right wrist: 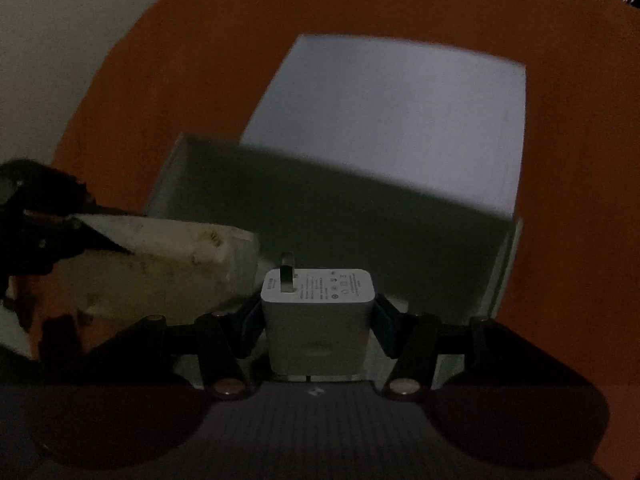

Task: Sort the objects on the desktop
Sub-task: 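Lift the charger cube and cloth bag with both tools over the open white box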

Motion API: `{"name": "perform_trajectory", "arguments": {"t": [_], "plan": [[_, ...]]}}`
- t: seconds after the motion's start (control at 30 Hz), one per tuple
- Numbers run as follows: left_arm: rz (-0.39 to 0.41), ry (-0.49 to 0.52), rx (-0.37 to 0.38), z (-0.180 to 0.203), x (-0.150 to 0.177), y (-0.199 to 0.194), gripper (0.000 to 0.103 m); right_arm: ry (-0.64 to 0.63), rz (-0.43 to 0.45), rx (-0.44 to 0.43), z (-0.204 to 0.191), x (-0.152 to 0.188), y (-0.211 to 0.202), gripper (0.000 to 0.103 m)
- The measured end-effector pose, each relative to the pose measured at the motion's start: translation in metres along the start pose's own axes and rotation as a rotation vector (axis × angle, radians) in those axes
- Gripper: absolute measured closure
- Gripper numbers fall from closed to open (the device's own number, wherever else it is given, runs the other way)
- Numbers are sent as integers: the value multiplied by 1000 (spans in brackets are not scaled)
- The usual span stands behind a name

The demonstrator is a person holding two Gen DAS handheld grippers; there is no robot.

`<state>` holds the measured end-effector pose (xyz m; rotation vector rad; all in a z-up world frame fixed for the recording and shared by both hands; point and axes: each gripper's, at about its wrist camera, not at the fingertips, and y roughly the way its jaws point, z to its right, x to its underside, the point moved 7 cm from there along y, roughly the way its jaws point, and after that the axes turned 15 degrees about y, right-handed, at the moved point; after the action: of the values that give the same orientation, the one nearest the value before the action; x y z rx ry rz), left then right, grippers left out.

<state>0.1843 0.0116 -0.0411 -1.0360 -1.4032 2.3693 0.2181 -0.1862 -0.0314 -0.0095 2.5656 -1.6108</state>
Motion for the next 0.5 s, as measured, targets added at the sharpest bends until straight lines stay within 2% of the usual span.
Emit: {"name": "perform_trajectory", "arguments": {"t": [0.17,0.23,0.37,0.5], "plan": [[-24,-4,21,5,12,-3,98,0,-77,12,1,26,14,44],[-14,-5,-1,-1,12,-3,98,10,-86,10,2,32,15,44],[-18,-61,-22,-18,19,7,98,39,-72,32,14,27,19,44],[-34,-79,-43,-30,24,27,98,55,-36,51,26,21,5,44]]}}
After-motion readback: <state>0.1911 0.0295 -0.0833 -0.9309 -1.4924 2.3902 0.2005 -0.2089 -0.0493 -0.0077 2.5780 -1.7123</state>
